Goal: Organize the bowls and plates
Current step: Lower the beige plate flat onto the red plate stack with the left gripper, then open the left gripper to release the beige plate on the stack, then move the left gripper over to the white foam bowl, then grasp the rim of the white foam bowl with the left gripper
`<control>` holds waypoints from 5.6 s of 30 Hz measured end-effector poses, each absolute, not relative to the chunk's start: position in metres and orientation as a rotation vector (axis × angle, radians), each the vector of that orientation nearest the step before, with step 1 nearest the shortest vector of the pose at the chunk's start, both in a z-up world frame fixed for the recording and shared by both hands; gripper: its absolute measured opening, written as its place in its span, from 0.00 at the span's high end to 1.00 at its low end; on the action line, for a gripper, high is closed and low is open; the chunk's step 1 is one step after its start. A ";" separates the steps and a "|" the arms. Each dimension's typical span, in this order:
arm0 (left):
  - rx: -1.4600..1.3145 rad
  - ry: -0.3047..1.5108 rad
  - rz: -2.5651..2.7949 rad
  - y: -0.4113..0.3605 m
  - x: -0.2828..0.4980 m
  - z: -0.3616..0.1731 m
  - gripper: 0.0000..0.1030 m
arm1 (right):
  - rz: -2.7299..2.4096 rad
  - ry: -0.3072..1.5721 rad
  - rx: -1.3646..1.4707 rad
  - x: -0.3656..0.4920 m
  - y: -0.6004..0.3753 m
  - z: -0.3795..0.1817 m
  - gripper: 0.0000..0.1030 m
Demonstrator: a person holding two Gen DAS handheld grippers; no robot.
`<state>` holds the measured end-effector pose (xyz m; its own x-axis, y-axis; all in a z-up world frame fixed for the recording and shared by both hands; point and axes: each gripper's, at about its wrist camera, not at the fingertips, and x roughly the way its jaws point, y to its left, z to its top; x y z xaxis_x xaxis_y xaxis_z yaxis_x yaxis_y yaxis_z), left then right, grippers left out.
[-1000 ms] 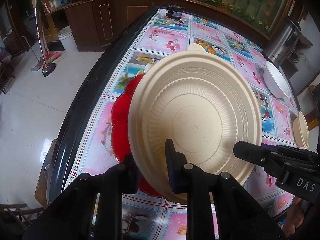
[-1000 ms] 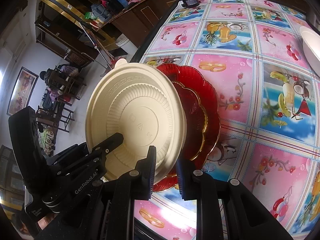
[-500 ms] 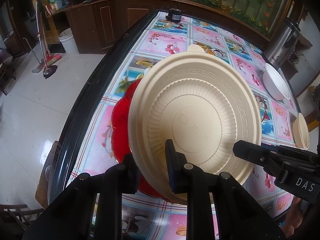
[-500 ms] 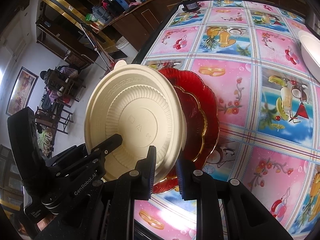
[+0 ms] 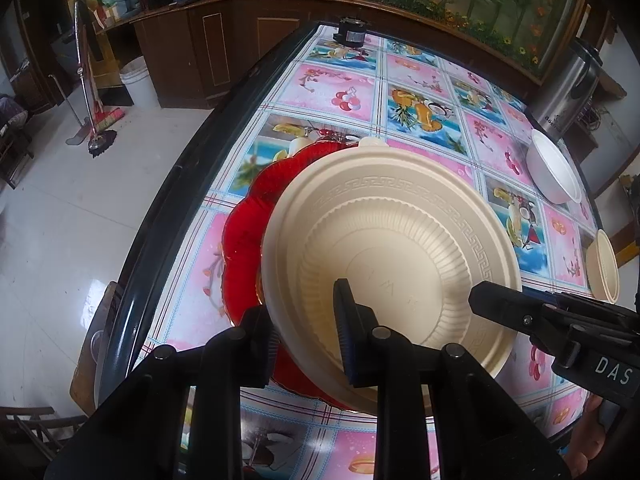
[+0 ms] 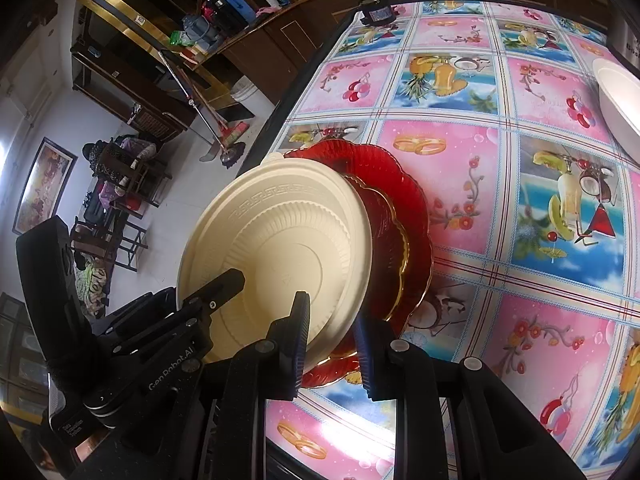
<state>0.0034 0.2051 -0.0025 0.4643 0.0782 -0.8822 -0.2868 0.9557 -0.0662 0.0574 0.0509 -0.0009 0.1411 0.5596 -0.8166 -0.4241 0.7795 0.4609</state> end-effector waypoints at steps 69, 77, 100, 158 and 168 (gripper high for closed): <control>-0.152 0.734 0.195 0.117 -0.021 0.048 0.27 | 0.370 0.769 -0.118 0.011 -0.043 0.050 0.04; -0.136 0.748 0.150 0.089 -0.006 0.043 0.27 | 0.320 0.791 -0.081 0.021 -0.075 0.041 0.04; -0.186 0.814 0.067 0.023 0.082 0.013 0.27 | 0.358 0.900 0.362 0.092 -0.191 0.011 0.04; -0.195 0.901 0.090 -0.050 0.247 -0.040 0.36 | 0.124 1.093 0.615 0.255 -0.256 -0.043 0.41; -0.174 0.923 0.088 -0.052 0.249 -0.045 0.53 | 0.113 1.124 0.591 0.258 -0.254 -0.050 0.60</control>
